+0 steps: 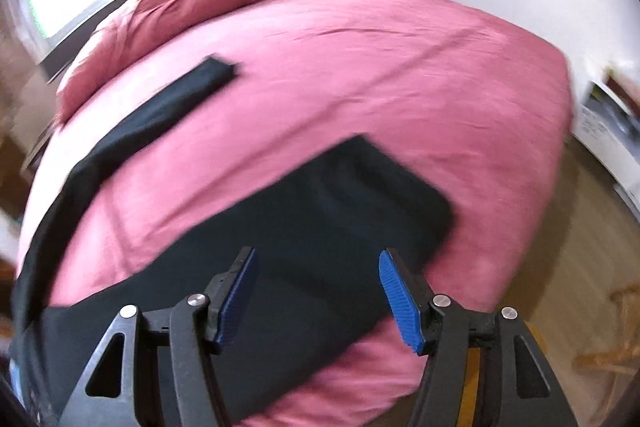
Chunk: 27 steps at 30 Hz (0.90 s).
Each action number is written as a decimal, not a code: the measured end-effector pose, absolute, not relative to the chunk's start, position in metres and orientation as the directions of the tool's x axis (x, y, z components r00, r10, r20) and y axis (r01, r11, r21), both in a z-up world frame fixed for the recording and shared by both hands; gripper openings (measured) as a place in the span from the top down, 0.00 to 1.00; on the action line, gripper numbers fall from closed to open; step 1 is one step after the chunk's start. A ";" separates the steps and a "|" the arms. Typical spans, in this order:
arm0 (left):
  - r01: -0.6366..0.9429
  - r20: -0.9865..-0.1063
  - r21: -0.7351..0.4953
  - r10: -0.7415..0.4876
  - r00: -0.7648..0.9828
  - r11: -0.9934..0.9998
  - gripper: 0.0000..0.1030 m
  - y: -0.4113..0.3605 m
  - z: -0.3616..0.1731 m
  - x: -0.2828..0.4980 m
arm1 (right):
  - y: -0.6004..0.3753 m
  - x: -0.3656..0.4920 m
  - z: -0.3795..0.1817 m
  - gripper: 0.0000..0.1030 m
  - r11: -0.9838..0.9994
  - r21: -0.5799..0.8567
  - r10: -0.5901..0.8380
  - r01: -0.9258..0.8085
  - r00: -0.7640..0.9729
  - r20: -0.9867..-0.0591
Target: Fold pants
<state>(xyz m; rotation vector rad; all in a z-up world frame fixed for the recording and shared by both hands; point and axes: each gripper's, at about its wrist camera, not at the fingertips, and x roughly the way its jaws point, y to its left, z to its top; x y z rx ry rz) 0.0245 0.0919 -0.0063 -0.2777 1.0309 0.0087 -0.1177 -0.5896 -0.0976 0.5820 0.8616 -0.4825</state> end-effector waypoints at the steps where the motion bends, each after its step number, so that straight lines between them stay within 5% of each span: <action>1: -0.136 -0.850 -0.216 -0.117 0.514 0.967 0.69 0.090 -0.007 0.031 | -0.581 -0.111 -0.097 0.38 0.756 0.284 -0.139 0.590 0.568 -0.811; 4: -0.109 -0.854 -0.180 -0.100 0.511 0.978 0.68 0.081 -0.007 0.054 | -0.555 -0.085 -0.100 0.38 0.795 0.311 -0.063 0.521 0.582 -0.811; 8: -0.095 -0.857 -0.140 -0.073 0.510 0.986 0.55 0.074 -0.011 0.082 | -0.518 -0.055 -0.101 0.38 0.833 0.334 0.016 0.440 0.585 -0.811; 27: -0.089 -0.879 -0.105 -0.050 0.475 0.991 0.52 0.052 -0.038 0.192 | -0.383 0.082 -0.078 0.34 0.934 0.336 0.216 0.118 0.563 -0.798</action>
